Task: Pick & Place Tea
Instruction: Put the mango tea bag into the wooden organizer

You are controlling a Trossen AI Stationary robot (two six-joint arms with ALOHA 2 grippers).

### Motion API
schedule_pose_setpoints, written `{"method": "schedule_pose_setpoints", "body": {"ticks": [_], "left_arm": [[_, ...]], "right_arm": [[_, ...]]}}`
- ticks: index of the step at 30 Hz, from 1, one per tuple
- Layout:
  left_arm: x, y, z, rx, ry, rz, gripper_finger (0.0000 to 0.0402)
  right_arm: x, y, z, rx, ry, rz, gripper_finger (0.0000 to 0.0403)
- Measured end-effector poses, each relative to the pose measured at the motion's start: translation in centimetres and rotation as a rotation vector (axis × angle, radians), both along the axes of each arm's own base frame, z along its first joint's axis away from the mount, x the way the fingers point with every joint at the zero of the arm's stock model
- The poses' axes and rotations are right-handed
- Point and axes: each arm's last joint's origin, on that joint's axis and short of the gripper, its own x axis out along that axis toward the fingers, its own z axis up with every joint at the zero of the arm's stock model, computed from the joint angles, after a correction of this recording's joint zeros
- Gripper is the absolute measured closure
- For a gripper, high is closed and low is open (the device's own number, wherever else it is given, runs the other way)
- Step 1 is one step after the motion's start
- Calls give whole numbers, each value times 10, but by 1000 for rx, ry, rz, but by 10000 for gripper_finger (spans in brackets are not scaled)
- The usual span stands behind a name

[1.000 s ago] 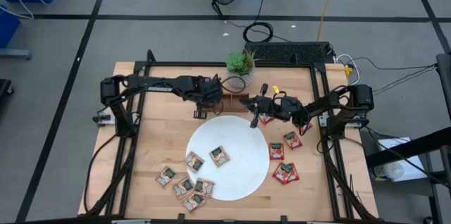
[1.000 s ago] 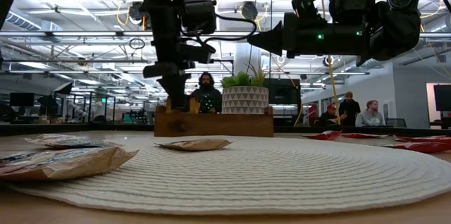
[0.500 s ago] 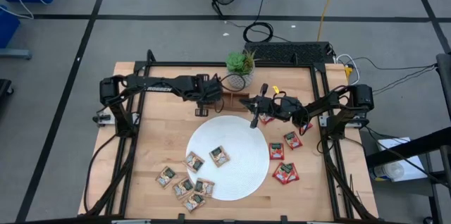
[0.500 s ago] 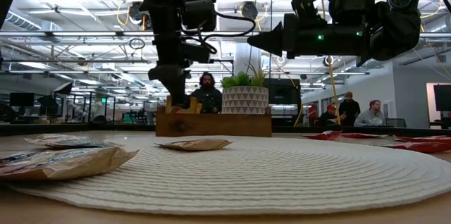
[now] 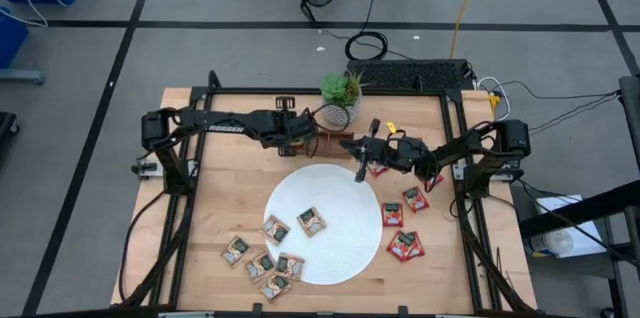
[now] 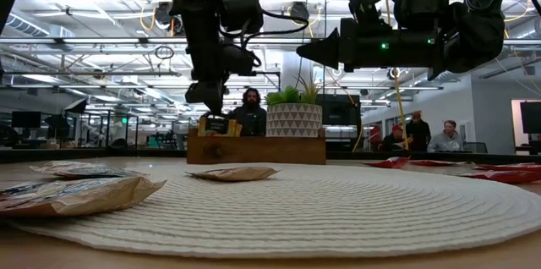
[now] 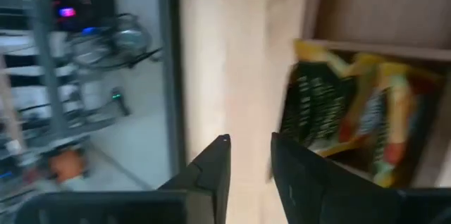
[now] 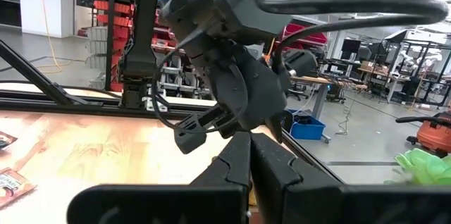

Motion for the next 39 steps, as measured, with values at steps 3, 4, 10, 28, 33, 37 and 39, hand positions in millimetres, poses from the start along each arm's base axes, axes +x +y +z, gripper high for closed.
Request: {"method": "schedule_pose_setpoints", "body": {"ticks": [3,4,10,28,33,37,39], "left_arm": [[-1,-6,7,22,-15,-6,280],[-1,-8,10,24,-31,-8,278],[-9,-27,31,-251,-145,-139,311],[-3,-14,-19,-348,12,-125,399],[-1,-5,-35,-373,47,-95,400],[1,-1,-45,-378,61,-83,400],[1,1,-49,-384,67,-77,400]], "right_arm": [[0,0,0,0,1,0,403],[0,0,0,0,1,0,403],[0,-1,0,0,3,-2,403],[0,-1,-1,1,8,-4,403],[0,-1,-1,1,8,-4,403],[0,-1,-1,1,8,-4,403],[0,-1,-1,1,9,-4,403]]}}
